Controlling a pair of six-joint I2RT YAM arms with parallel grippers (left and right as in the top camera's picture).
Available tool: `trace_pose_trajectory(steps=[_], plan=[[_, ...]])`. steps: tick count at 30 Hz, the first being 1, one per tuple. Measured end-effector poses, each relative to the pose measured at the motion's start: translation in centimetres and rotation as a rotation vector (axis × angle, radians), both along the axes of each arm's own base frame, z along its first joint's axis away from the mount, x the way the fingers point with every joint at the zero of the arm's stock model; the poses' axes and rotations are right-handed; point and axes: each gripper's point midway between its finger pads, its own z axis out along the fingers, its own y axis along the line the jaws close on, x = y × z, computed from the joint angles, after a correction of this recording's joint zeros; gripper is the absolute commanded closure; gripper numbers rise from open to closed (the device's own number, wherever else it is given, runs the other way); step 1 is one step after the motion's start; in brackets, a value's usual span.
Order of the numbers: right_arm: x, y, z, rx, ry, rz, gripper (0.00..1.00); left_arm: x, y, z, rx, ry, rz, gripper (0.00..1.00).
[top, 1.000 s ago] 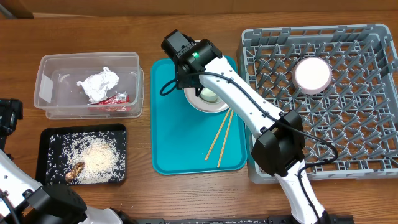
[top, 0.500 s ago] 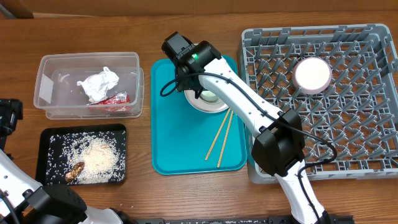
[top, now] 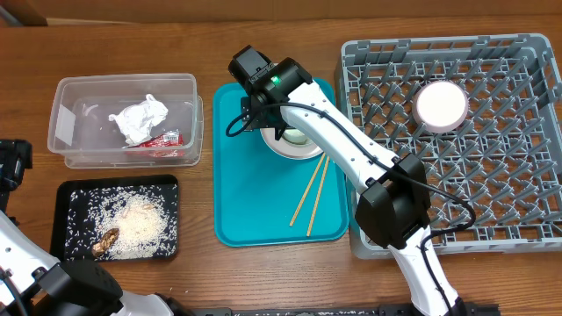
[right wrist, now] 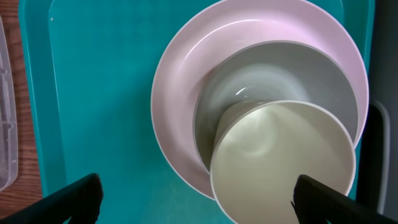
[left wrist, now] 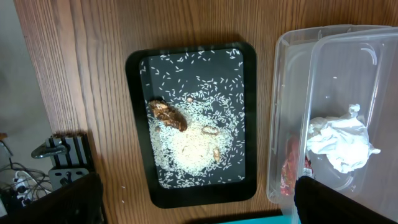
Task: Sort waste into correct bins and load items into the dishwasher
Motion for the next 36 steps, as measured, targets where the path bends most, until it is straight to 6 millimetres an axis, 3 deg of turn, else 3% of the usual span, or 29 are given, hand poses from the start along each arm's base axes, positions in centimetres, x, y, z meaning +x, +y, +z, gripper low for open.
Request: trace_pose_trajectory(steps=[11, 20, 24, 27, 36], plan=[[-0.1, 0.1, 0.0, 0.004, 0.007, 0.002, 0.0, 0.0, 0.0, 0.0, 0.0, 0.0, 0.0, 0.0], [0.5, -0.7, -0.6, -0.042, -0.026, -0.012, 0.11, 0.0, 0.0, 0.0, 0.0, 0.0, 0.0, 0.0], [0.3, -1.1, -1.1, -0.063, -0.021, -0.015, 0.22, 0.0, 0.0, 0.0, 0.0, 0.0, 0.0, 0.0], [0.5, -1.2, -1.1, -0.066, -0.028, -0.019, 0.39, 0.0, 0.0, 0.0, 0.0, 0.0, 0.0, 0.0], [0.5, -1.2, -1.1, -0.069, -0.027, -0.017, 0.48, 0.0, 0.0, 0.0, 0.0, 0.0, 0.0, 0.0]])
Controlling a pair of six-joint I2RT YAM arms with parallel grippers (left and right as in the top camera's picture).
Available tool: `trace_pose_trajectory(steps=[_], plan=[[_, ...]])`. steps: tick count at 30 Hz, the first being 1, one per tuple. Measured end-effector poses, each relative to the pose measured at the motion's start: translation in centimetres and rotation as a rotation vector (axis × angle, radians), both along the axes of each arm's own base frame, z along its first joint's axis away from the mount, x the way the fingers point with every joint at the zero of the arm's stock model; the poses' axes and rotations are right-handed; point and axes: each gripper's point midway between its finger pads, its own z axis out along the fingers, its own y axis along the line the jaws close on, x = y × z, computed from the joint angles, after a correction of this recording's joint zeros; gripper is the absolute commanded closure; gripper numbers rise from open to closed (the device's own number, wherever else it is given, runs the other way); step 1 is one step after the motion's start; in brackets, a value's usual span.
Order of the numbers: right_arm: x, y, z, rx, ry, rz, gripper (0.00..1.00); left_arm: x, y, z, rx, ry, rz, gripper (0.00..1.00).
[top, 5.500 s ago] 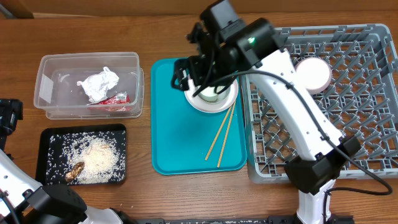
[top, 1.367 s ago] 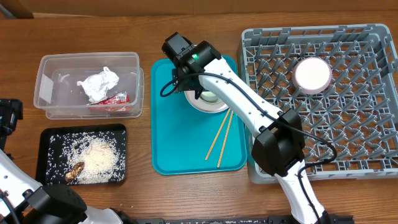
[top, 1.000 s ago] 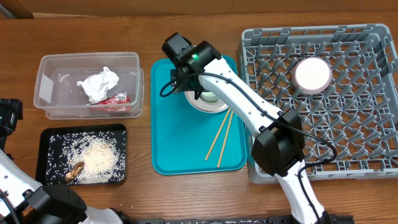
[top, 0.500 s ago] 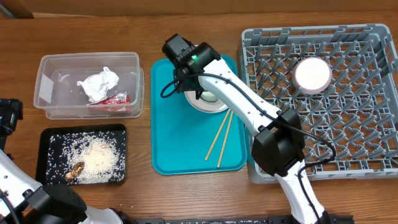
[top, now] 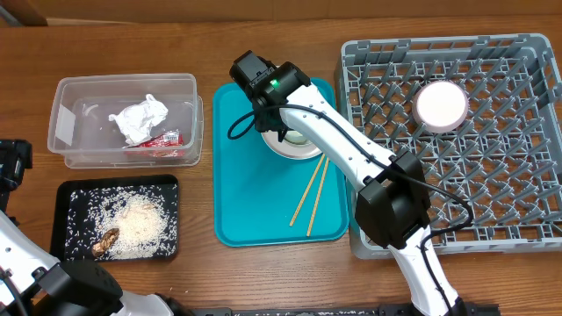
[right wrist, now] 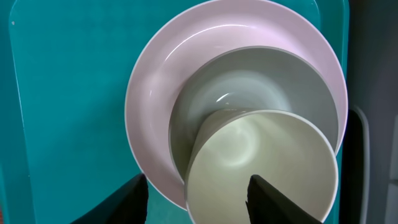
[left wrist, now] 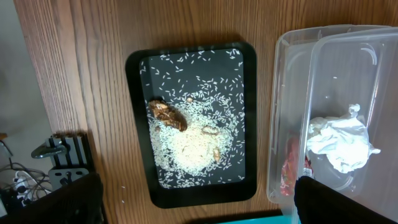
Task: Sort waste into correct bins and load items into the dishwasher
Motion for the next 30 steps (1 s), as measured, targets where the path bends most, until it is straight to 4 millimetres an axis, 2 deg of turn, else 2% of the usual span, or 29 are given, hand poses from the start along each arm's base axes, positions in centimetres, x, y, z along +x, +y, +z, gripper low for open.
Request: trace_pose_trajectory(steps=[4, 13, 18, 23, 30], plan=[[0.02, 0.01, 0.01, 0.001, -0.001, -0.004, 0.51, 0.0, 0.0, 0.0, 0.0, 0.0, 0.0, 0.0], [-0.54, -0.45, -0.93, -0.012, 0.023, -0.03, 0.51, 0.0, 0.0, 0.0, 0.0, 0.0, 0.0, 0.0], [-0.55, -0.45, -0.95, -0.01, 0.024, -0.035, 0.52, 0.0, 0.0, 0.0, 0.0, 0.0, 0.0, 0.0], [-0.54, -0.45, -0.95, -0.009, 0.023, -0.038, 0.57, 0.0, 0.0, 0.0, 0.0, 0.0, 0.0, 0.0], [-0.54, -0.45, -0.95, -0.008, 0.023, -0.041, 0.57, 0.0, 0.0, 0.0, 0.0, 0.0, 0.0, 0.0]])
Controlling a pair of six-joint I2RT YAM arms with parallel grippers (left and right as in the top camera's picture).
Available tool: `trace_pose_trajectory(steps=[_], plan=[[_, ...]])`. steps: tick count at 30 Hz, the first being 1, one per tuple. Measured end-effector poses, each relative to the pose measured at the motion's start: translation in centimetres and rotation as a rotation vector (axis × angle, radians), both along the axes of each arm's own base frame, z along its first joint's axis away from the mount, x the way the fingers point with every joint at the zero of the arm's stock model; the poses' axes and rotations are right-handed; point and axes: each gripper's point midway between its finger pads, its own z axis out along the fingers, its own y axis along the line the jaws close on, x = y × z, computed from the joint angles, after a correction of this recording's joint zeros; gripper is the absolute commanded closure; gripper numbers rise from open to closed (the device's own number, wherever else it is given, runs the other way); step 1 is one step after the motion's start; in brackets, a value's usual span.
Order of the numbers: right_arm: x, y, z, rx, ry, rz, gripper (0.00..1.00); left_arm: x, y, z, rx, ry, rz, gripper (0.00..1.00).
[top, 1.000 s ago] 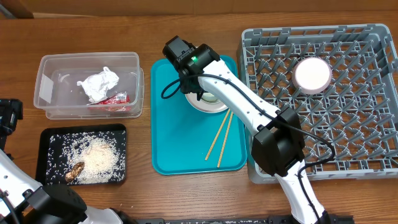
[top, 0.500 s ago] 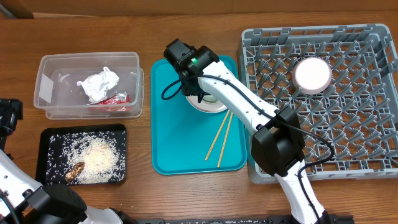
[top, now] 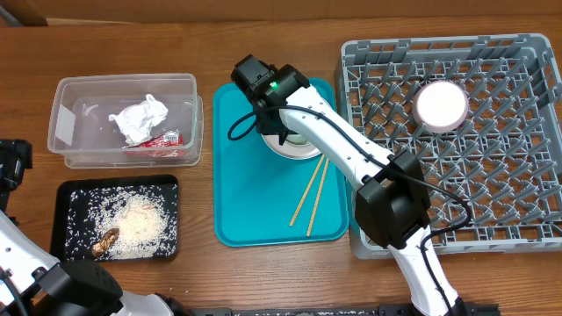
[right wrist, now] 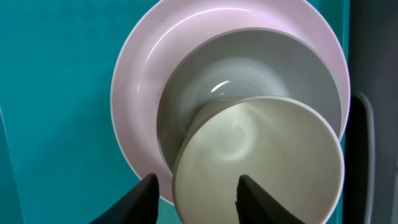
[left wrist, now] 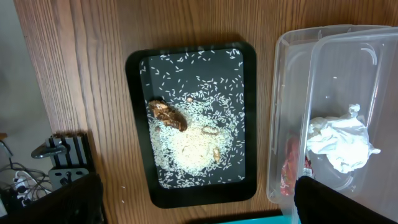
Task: Sort waste into correct bins and load items into the dishwasher
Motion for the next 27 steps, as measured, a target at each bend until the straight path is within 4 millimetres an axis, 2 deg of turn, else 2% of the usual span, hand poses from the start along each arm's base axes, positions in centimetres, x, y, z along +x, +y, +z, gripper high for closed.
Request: trace_pose_trajectory(steps=[14, 18, 22, 27], plan=[[0.13, 0.11, -0.33, 0.004, -0.004, 0.0, 0.59, 0.0, 0.0, 0.0, 0.0, 0.0, 0.0, 0.0], [0.04, 0.02, -0.47, 0.0, 0.0, -0.002, 0.63, 0.0, 0.0, 0.0, 0.0, 0.0, 0.0, 0.0], [0.0, -0.01, -0.52, -0.002, 0.002, 0.0, 0.76, 0.0, 0.0, 0.0, 0.0, 0.0, 0.0, 0.0], [-0.02, -0.03, -0.52, -0.002, 0.003, -0.004, 0.79, 0.0, 0.0, 0.0, 0.0, 0.0, 0.0, 0.0]])
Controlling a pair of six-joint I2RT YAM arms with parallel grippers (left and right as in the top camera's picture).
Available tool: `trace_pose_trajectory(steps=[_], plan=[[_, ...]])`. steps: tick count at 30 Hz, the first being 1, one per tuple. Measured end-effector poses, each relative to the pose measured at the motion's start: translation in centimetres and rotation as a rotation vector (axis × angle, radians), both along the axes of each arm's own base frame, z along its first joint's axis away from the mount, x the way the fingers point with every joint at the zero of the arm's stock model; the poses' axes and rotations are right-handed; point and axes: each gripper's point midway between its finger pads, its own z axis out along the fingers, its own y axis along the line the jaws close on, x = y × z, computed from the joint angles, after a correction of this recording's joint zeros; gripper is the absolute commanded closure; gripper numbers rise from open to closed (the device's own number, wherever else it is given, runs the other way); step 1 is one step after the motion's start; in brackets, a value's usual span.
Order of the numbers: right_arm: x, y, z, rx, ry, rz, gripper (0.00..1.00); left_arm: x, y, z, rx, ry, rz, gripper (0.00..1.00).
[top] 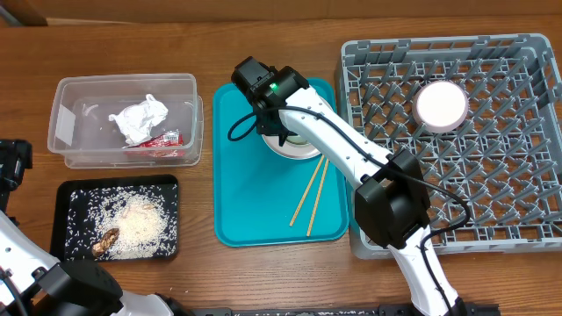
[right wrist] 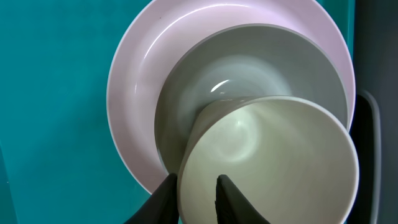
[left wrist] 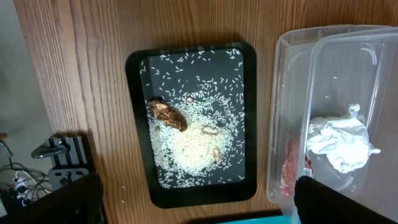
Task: Sort waste into correct bins and load items into the dishwasher
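Note:
On the teal tray (top: 260, 203) a pale green cup (right wrist: 267, 162) stands in a grey bowl (right wrist: 249, 62), which sits on a pink plate (right wrist: 134, 93). My right gripper (right wrist: 196, 200) is shut on the cup's rim, one finger outside and one inside. From overhead the right gripper (top: 283, 132) covers the stack of dishes (top: 303, 147). Two chopsticks (top: 312, 195) lie on the tray. My left gripper (left wrist: 199, 202) hangs open and empty above the black tray (left wrist: 140, 124) of rice.
A grey dish rack (top: 492, 175) at the right holds a pink dish (top: 441, 104). A clear bin (top: 83, 96) at the left holds crumpled paper (top: 139, 118) and a red wrapper (top: 160, 140). The black tray (top: 70, 197) carries rice and food scraps.
My right gripper's fingers have come closer together and now pinch the cup's rim. The left arm and everything else are unchanged.
My right gripper first hung wide open above the stacked plate, bowl and cup. At the two later moments its fingers stood nearer each other around the cup's near rim. Now they are shut on that rim. The left arm has stayed still over the black tray.

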Motion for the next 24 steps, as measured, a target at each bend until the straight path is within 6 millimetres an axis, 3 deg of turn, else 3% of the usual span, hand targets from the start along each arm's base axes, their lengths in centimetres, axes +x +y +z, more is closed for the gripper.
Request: trace_pose_trajectory(steps=[5, 9, 13, 19, 24], plan=[[-0.5, -0.4, -0.1, -0.02, 0.02, 0.003, 0.96, 0.0, 0.0, 0.0, 0.0, 0.0, 0.0, 0.0], [-0.9, -0.9, 0.5, -0.038, 0.039, 0.0, 0.96, 0.0, 0.0, 0.0, 0.0, 0.0, 0.0, 0.0], [-0.7, -0.7, 2.4, -0.03, 0.026, -0.001, 0.96, 0.0, 0.0, 0.0, 0.0, 0.0, 0.0, 0.0], [0.0, -1.1, 8.9, 0.029, -0.047, -0.014, 0.96, 0.0, 0.0, 0.0, 0.0, 0.0, 0.0, 0.0], [2.0, -4.7, 14.6, 0.112, -0.129, -0.057, 0.96, 0.0, 0.0, 0.0, 0.0, 0.0, 0.0, 0.0]])
